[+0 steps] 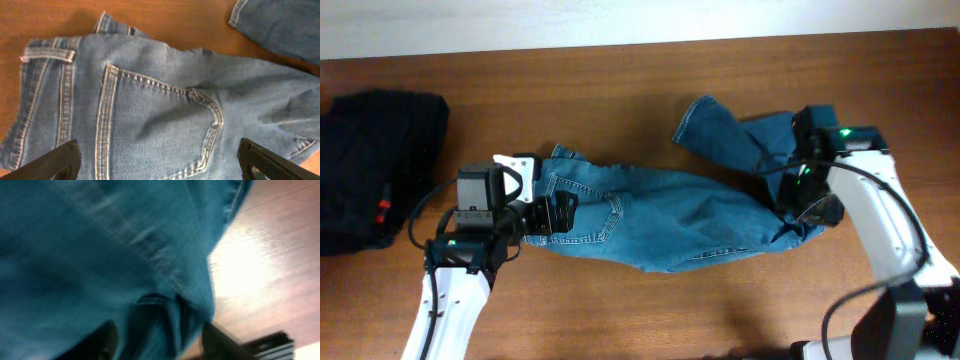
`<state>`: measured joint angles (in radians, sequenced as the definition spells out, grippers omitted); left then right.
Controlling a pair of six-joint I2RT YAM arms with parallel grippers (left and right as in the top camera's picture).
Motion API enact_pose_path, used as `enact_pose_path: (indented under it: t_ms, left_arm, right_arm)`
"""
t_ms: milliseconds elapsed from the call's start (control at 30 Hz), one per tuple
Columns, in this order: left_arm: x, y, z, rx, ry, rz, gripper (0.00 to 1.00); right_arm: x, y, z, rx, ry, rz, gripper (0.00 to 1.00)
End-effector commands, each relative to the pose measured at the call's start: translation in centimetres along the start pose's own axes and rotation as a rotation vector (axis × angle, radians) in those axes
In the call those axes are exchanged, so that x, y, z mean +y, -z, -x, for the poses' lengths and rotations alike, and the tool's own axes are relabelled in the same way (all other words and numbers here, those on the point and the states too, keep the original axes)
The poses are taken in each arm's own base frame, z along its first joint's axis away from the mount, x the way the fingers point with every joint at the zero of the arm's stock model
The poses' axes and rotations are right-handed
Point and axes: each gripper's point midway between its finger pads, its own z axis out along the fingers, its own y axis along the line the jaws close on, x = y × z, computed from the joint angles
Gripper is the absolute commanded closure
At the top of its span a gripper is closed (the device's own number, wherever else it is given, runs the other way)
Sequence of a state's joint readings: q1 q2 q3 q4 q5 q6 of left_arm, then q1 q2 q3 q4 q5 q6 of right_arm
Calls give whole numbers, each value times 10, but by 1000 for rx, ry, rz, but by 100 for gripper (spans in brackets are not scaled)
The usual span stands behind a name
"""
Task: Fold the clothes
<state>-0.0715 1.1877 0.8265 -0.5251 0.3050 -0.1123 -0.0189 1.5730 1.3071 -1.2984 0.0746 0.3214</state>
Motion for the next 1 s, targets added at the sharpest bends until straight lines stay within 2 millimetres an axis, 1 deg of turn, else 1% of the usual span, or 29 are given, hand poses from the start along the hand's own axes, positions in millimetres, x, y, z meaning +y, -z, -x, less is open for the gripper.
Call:
enact_pose_path:
  t_ms: [0, 67, 100, 200, 300, 367, 500, 567, 667, 800, 967]
  left_arm:
    - [14, 9, 18, -61, -25, 97, 1]
    - [26, 11, 22, -80, -26, 164, 1]
    - [28, 11, 24, -87, -27, 179, 1]
    - [29, 11, 24, -88, -27, 185, 1]
    - [29, 11, 24, -89, -27, 186, 1]
    - [28, 12, 34, -128, -36, 182, 1]
    - [25, 15, 57, -223, -55, 176, 1]
    - [24, 14, 65, -252, -41, 168, 0]
    - [29, 3, 70, -250, 26, 156, 1]
    - [28, -19, 76, -159, 58, 98, 0]
    - [35, -42, 98, -5, 103, 116, 1]
  right_arm:
    - [29, 38, 7, -84, 170, 198, 31]
    - [38, 51, 11, -121, 220, 256, 23]
    - [39, 55, 13, -135, 235, 261, 20]
    - [40, 59, 20, -174, 281, 259, 15]
    - [45, 62, 35, -244, 345, 263, 8]
    - [50, 65, 49, -305, 376, 266, 6]
    - [59, 73, 79, -428, 381, 279, 6]
    - [62, 77, 93, -482, 380, 282, 6]
    - [69, 80, 111, -547, 409, 286, 7]
    - [80, 80, 129, -594, 497, 265, 7]
    - [101, 88, 158, -653, 612, 228, 7]
